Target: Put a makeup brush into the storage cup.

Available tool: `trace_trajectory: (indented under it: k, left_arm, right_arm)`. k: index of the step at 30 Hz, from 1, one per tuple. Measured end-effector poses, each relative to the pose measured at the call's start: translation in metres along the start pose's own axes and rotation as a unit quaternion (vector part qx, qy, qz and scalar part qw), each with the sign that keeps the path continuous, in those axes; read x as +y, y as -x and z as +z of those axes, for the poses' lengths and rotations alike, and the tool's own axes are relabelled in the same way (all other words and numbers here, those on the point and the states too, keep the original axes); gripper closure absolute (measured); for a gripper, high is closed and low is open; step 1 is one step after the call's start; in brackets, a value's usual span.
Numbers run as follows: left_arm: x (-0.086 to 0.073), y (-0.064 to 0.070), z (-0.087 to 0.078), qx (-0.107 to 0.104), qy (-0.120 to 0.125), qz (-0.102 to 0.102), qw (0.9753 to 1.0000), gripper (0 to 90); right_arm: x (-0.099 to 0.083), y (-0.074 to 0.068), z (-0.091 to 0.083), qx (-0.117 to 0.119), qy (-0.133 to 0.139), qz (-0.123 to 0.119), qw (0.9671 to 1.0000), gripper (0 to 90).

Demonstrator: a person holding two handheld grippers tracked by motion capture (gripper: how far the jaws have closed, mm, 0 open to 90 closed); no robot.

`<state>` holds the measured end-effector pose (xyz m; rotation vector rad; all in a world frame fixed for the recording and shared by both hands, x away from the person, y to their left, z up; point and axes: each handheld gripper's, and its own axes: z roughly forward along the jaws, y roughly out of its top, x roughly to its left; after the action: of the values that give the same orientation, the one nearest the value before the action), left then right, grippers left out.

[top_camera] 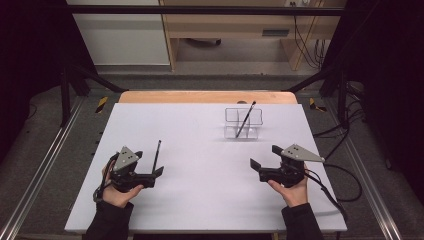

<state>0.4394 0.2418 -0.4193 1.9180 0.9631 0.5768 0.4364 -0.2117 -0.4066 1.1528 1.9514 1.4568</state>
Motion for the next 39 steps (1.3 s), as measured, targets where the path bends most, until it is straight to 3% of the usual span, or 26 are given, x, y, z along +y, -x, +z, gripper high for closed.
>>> trace_trajectory:
  k: [14,27,39]
  left_arm:
    - [0.003,-0.002,0.002,0.004,-0.005,-0.003,1.0,7.7]
    - [0.011,-0.008,0.01,0.013,-0.032,-0.014,0.9993,8.8]
    - [0.017,-0.015,0.026,0.016,-0.07,-0.018,0.9972,11.0]
  right_arm:
    - [-0.008,0.004,-0.01,-0.002,0.004,0.015,0.9999,5.6]
    - [-0.004,0.006,-0.016,-0.009,0.02,0.034,0.9992,6.3]
    - [0.0,-0.003,-0.011,-0.016,0.006,0.019,0.9997,6.6]
